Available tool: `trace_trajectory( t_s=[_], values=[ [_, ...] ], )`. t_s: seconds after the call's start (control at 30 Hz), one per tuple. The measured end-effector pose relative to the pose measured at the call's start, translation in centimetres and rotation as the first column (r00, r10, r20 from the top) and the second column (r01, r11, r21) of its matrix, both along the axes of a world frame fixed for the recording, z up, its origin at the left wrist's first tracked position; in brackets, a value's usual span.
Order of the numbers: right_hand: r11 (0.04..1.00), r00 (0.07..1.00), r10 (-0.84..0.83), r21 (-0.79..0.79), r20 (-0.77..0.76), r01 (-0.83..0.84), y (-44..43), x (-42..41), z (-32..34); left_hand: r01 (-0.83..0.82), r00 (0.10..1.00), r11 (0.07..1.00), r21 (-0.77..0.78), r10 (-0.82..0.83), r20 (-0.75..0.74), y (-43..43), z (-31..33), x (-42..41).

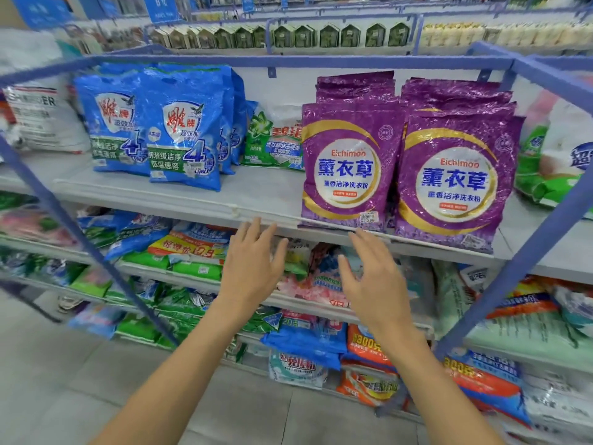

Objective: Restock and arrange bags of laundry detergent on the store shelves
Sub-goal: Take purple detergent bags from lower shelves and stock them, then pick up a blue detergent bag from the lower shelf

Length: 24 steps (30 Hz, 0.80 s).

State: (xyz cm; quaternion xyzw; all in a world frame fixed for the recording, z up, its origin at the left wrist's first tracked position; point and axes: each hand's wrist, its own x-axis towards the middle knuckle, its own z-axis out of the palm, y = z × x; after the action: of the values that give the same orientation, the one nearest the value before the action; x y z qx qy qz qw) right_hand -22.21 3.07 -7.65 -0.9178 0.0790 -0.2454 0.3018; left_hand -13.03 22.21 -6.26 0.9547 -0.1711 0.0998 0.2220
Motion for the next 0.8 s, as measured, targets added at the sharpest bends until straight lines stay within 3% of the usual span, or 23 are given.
trace_trajectory(
  t_s=[0.37, 0.8],
  values=[
    [0.976, 0.958, 0.186, -0.068, -0.217, -0.205, 14.4, 1.1, -0.5, -0.204, 0.978, 0.979, 0.001, 0.204, -0.045, 18.8, -1.2, -4.1],
    [0.943, 0.902, 0.31, -0.021, -0.302, -0.331, 32.3, 2.8, -0.3, -0.346, 0.937, 0.936, -0.07, 0.341, -0.073, 37.9, -2.6, -6.3]
  ],
)
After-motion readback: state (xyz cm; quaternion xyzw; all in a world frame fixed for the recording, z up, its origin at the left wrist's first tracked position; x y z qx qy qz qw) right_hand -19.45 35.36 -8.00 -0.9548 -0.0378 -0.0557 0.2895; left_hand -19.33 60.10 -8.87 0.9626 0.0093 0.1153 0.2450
